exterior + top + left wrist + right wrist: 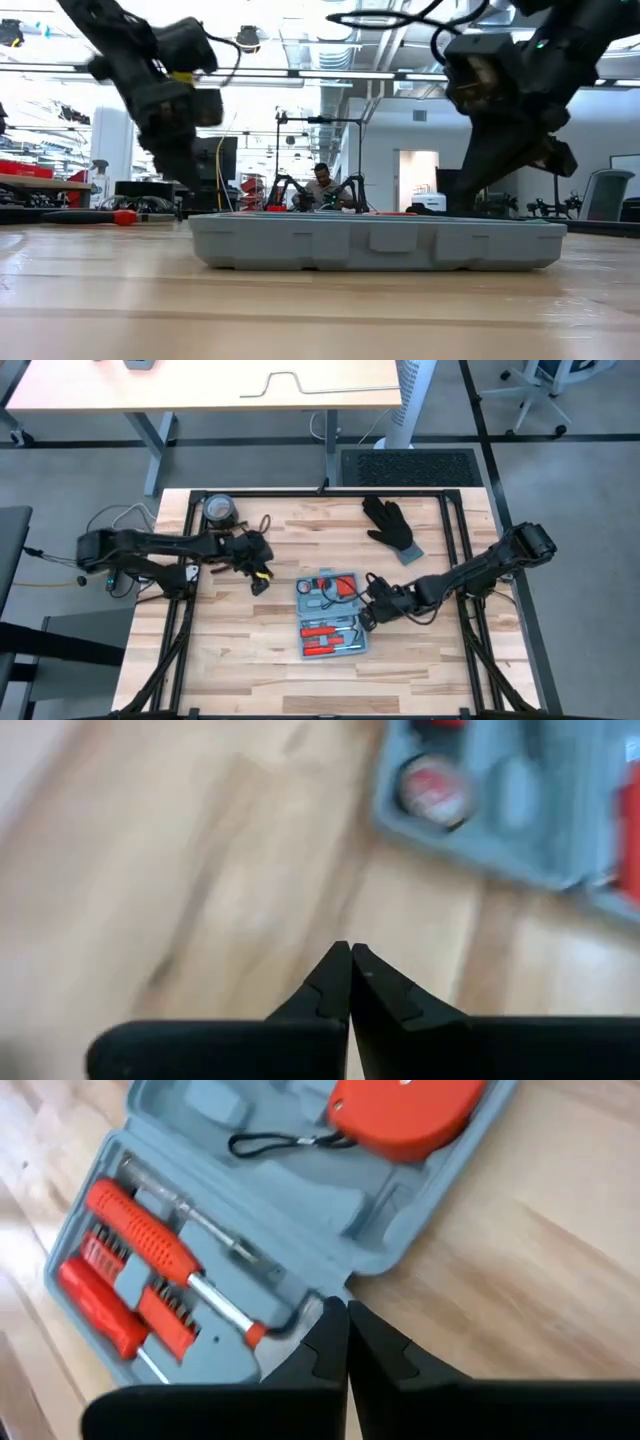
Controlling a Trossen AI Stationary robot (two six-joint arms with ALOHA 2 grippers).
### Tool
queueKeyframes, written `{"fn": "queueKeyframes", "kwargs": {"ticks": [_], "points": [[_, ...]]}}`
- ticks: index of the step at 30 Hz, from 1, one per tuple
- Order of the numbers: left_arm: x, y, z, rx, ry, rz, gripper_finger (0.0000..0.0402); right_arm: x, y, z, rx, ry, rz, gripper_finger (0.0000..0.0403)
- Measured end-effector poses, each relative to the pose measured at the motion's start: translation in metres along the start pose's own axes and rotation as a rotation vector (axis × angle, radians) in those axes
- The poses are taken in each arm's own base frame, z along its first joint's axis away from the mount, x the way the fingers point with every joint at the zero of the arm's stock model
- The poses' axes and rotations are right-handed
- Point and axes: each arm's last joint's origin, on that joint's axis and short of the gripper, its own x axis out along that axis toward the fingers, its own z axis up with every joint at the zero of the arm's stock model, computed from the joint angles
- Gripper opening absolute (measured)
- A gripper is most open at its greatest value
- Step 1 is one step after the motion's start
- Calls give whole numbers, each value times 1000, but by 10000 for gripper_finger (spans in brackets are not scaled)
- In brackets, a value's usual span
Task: Prefit tool cases
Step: Put the orange plier into the gray prefit tool case
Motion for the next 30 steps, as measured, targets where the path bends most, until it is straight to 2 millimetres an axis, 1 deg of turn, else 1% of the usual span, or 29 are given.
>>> {"fn": "queueKeyframes", "kwargs": {"ticks": [2,5,7,9,11,13,15,21,26,30], "points": [[-13,1,-5,12,11,92,0,-1,2,-4,-7,0,6,17],[-28,6,-12,40,17,278,0,-2,2,-6,-8,-1,7,35],[-34,13,-16,48,41,387,1,-2,2,-6,-17,-7,3,52],[-38,19,-19,50,75,437,9,-2,3,-5,-28,-11,6,70],[-39,23,-20,34,93,444,23,-2,2,-4,-30,-14,7,89],[-39,25,-19,24,87,409,43,-1,2,-3,-44,-15,5,108],[-39,27,-18,13,92,385,67,-1,2,-2,-48,-17,5,127],[-42,36,-17,-33,86,394,142,2,-2,8,-63,-25,-8,179],[-45,45,-18,-131,75,434,187,5,-8,24,-61,-27,-5,197],[-46,50,-18,-159,71,447,201,3,-12,37,-69,-18,11,197]]}}
